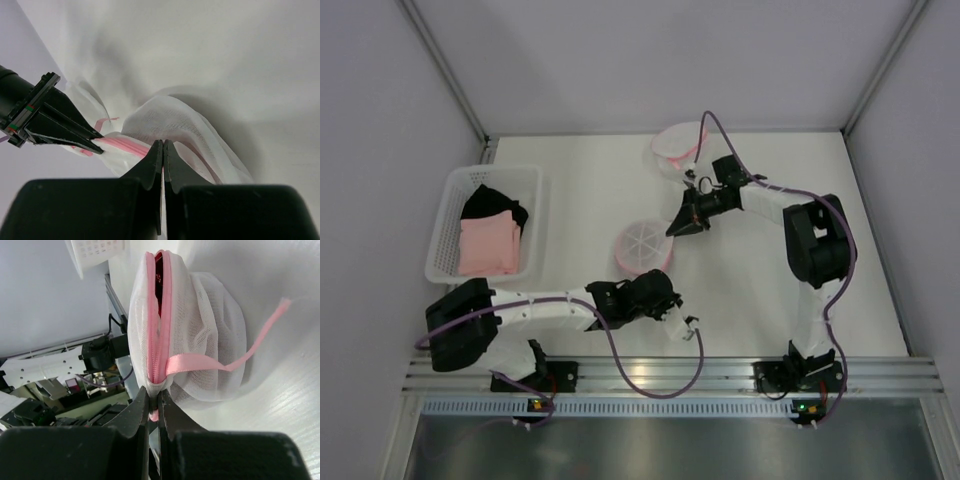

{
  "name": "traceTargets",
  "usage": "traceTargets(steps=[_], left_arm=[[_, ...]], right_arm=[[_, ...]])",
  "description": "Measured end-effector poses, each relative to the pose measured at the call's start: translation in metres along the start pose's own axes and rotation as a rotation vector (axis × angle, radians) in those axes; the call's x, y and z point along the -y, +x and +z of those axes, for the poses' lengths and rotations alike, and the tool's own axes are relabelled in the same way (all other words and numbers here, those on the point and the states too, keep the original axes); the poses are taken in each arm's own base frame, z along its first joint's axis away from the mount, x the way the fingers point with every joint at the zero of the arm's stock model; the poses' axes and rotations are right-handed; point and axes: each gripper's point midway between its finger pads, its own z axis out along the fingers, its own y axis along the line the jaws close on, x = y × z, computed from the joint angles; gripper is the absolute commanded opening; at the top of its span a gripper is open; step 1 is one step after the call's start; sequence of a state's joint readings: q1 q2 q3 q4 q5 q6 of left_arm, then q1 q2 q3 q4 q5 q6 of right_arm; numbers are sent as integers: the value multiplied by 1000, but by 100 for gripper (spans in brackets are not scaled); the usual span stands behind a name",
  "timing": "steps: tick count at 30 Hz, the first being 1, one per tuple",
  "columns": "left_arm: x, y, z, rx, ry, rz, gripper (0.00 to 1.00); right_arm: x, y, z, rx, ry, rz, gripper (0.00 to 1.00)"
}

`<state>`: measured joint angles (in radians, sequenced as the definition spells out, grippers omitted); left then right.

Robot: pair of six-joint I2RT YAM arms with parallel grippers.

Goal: Place the bra in the laundry bag and zip it closed
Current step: Zip the zipper on the laundry bag.

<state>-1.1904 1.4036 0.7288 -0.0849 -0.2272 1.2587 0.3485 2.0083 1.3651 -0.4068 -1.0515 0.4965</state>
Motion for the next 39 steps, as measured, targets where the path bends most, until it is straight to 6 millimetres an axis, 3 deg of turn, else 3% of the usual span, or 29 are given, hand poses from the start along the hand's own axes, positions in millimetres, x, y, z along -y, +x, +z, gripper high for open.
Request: traceTargets(steps=[2,3,7,10,13,16,20,24,32,35,36,38,39], left_arm=[[2,2,-1,-3,5,0,0],[3,2,0,-3,7,-1,0],[13,-1,5,11,43,-17,0],[24,0,14,0,81,-24,0],[31,4,21,-17,104,-43,0],[28,7,25,-28,95,-55,0],[17,9,31,-42,65,-81,0],[-1,10,36,-45,25,-114,0],[-24,2,45,-31,-21,-150,0],[-25,2,48,-31,-19,-154,0],[-25,2,48,-31,-20,-155,0],[-26,1,48,-31,-22,-160,0],[-26,1,48,-32,-23,-165,0]], right_arm=[[-1,-1,1,-11,-1,2,15],[-1,-1,1,-15,2,6,30],[6,-2,-1,-7,28,1,58],[16,1,-6,1,68,-5,60],[22,18,-14,-5,106,8,60],[21,43,-22,-16,119,24,61],[20,62,-25,-29,120,35,61],[22,65,-23,-35,120,61,60],[14,52,-10,-40,86,70,54],[15,42,-3,-39,79,67,37],[15,39,-2,-37,78,66,20],[17,36,0,-39,80,64,0],[17,34,1,-40,80,61,0]])
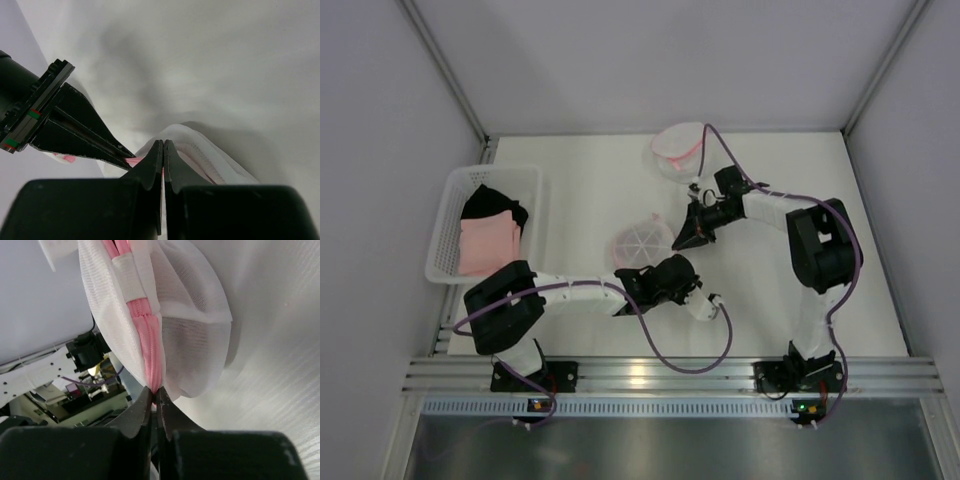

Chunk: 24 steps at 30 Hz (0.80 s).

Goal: Place the bra in the laundry bag and zip it closed
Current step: Zip the zipper on the laundry bag.

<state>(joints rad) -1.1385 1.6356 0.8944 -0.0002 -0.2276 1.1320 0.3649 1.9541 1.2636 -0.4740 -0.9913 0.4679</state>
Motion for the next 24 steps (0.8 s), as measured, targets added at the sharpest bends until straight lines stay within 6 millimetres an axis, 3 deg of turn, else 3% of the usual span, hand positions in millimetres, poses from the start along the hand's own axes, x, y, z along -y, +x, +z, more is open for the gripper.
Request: traceTargets(steps=[8,20,23,24], left_arm=[[5,2,-6,-3,26,-41,0],[10,-11,-51,89,66,-69,0],[15,-11,-52,86,78,-70,0],[17,-11,-52,86,88,-78,0]], right_arm=[[-6,-15,-4,12,3,-24,0],[-14,-57,-13,55,-4,-71,0],[-18,-58,-15,52,-5,-78,32],[-19,-60,-16,58,1,-90,39]])
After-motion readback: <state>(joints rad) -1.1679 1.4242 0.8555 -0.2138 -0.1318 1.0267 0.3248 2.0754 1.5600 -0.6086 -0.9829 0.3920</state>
